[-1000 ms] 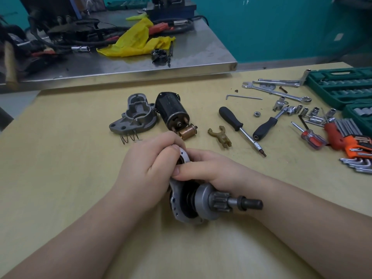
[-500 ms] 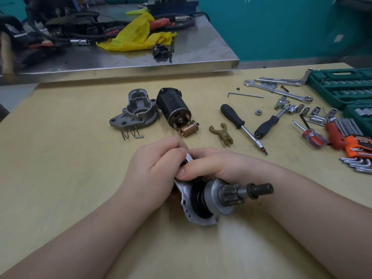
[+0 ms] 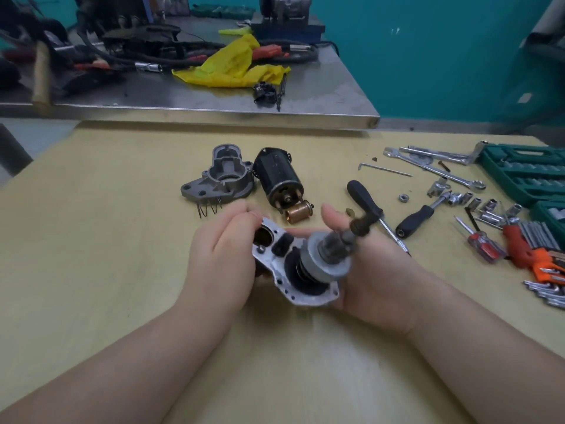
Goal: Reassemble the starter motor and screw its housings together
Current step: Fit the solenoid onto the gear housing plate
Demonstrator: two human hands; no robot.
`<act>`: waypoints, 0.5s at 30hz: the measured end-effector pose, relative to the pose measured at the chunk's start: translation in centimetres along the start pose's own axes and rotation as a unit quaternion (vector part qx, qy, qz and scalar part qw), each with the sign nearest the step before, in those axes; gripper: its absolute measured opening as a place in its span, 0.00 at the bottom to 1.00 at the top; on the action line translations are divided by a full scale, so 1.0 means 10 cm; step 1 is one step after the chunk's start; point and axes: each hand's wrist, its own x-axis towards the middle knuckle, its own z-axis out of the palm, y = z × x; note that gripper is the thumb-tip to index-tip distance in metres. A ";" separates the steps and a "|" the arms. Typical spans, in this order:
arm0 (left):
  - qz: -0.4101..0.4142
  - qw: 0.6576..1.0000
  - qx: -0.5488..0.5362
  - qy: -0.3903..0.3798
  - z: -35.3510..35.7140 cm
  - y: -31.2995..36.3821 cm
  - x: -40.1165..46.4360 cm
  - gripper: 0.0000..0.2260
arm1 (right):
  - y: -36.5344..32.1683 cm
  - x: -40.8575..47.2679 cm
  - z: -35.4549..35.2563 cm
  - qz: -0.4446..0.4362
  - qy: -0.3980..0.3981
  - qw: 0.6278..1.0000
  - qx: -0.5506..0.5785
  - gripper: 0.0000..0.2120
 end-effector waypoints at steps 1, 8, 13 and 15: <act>-0.005 1.000 0.002 0.027 -0.01 -0.01 0.03 0.11 | 0.02 0.02 0.01 -0.031 0.000 0.999 0.014 0.26; -0.051 0.983 -0.072 0.163 0.07 0.02 0.07 0.12 | 0.39 0.08 0.15 -0.241 0.006 0.967 0.077 0.29; 0.000 0.983 -0.048 0.177 0.20 0.06 -0.02 0.12 | 0.55 0.13 0.38 -0.317 0.079 0.945 0.007 0.31; 0.008 0.986 -0.046 0.161 0.26 0.05 -0.08 0.12 | 0.55 0.15 0.43 -0.335 0.091 0.938 0.010 0.27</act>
